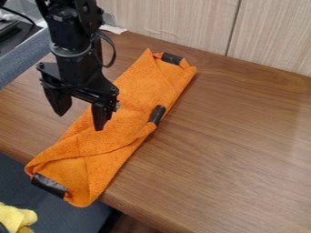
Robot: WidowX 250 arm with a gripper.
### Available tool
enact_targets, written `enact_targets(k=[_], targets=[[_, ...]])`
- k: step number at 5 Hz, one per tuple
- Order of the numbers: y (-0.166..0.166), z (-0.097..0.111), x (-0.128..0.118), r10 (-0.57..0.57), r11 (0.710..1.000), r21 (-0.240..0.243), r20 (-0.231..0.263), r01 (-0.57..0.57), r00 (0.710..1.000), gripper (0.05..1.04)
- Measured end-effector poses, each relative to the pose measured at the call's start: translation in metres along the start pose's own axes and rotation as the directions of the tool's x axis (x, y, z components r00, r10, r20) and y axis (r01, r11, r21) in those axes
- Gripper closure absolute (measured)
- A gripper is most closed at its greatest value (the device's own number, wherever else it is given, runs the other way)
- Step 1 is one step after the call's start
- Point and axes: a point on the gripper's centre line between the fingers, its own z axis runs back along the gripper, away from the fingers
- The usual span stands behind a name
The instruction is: Fold the cloth from the top to the bottom
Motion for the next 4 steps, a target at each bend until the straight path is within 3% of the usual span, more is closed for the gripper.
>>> enact_targets(k=[1, 2, 3, 4], targets=[[-0.002, -0.005, -0.002, 0.001, 1.0, -0.008, -0.024, -0.001, 1.0, 0.083], [-0.005, -0.006, 0.019, 0.007, 0.999, -0.033, -0.028, -0.008, 1.0, 0.083], [-0.01, -0.009, 0.048, 0.008, 0.999, -0.049, -0.011, -0.008, 1.0, 0.083], [-0.012, -0.012, 0.085, 0.024, 0.997, -0.077, 0.038, -0.021, 0.999, 0.082]])
